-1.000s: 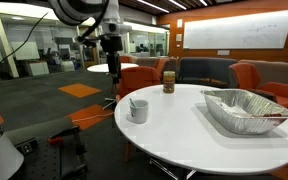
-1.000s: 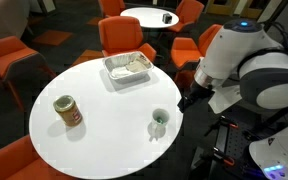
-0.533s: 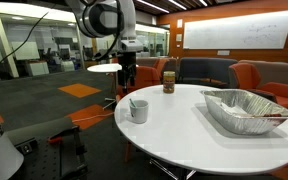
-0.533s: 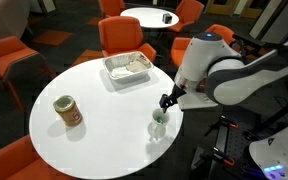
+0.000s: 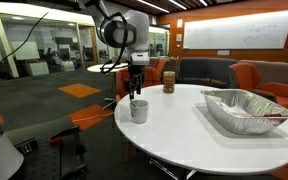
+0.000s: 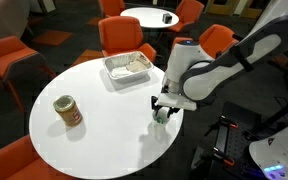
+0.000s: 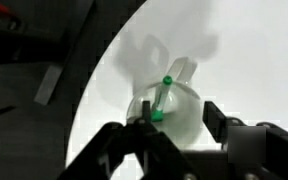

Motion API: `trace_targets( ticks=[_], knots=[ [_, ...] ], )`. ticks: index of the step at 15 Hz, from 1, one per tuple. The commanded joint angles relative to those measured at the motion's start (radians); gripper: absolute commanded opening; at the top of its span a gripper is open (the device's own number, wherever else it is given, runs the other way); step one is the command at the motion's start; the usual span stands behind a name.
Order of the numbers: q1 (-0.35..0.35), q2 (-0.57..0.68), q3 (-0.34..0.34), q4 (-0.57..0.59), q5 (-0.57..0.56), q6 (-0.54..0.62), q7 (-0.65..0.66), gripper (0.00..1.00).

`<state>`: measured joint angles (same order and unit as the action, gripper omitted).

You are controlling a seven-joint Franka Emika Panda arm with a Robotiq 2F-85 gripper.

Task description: Remove the green marker from the white mug

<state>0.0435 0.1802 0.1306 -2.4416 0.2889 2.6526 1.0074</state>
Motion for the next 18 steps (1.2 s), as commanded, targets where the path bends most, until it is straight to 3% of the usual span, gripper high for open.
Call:
trace_targets(
  ticks=[1,5,8,12,15,18],
  knots=[
    [0.046,0.066,-0.044,0.052,0.025,0.013,0.04,0.61],
    [0.064,0.114,-0.067,0.082,0.032,0.009,0.035,0.61],
    [0.072,0.139,-0.077,0.097,0.035,0.0,0.031,0.52],
    [0.075,0.157,-0.082,0.107,0.036,-0.007,0.034,0.55],
    [0.074,0.154,-0.08,0.099,0.044,0.008,0.022,0.49],
    [0.066,0.131,-0.072,0.084,0.065,0.021,-0.001,0.52]
  ],
)
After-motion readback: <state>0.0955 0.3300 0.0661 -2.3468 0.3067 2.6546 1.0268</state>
